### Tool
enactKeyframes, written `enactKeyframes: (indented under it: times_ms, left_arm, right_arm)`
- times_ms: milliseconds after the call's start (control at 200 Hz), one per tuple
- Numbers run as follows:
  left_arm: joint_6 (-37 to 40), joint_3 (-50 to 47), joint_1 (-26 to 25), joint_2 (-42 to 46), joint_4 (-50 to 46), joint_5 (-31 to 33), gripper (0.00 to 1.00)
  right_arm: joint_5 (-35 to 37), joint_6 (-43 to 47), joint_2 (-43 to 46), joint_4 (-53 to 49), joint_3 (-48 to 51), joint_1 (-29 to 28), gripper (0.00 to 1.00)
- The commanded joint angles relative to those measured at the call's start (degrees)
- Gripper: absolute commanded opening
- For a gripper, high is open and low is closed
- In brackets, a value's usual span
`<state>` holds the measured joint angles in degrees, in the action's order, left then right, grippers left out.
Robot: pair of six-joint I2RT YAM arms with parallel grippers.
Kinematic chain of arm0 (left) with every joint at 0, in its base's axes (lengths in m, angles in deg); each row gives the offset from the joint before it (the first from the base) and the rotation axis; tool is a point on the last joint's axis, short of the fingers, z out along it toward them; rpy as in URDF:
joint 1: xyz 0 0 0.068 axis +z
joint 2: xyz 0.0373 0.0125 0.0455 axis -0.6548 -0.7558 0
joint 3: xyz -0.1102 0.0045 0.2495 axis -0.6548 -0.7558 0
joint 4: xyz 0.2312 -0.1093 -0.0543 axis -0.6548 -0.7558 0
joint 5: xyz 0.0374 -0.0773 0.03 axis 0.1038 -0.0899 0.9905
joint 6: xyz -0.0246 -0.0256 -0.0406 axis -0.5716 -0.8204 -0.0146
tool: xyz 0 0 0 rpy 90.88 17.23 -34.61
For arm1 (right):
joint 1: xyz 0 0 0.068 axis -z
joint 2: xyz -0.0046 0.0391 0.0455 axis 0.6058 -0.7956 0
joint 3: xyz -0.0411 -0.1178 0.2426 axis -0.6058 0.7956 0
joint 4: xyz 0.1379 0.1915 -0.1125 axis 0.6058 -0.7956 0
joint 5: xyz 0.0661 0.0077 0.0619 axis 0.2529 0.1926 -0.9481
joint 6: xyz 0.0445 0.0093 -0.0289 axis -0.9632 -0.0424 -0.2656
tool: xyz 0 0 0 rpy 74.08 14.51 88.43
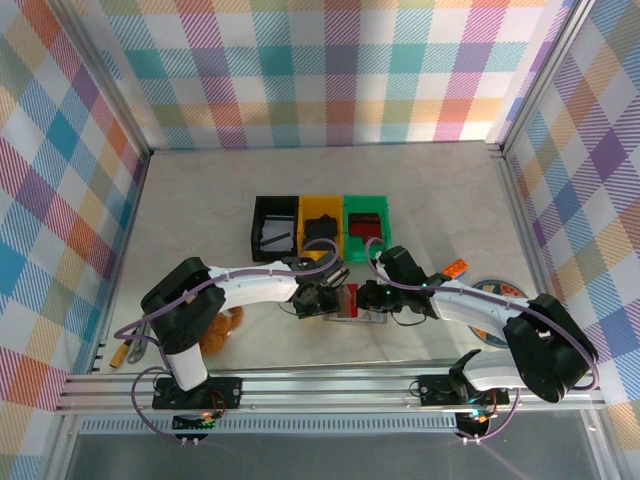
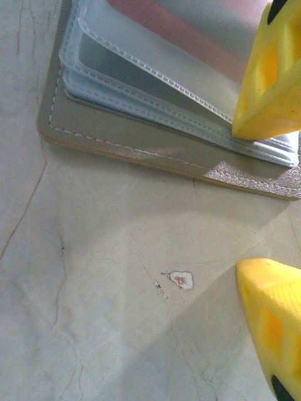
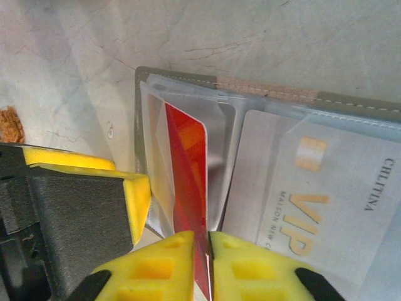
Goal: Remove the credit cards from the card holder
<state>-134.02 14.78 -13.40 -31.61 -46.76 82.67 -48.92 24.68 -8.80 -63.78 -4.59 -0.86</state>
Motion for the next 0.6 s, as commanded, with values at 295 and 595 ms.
enactKeyframes:
  times_ms: [295,595]
  left_arm:
    - [-2.3,-4.1,-2.0,-11.6,10.8,-8.6,0.54]
    - [-2.5,-4.3,-2.0,-11.8,11.5,-8.8,0.54]
  right_arm:
    - [-3.3,-0.4,1.2,5.0,2.5,0.1,0.22]
    - [-3.3,-0.1,2.0,7.6,4.2,0.1,0.21]
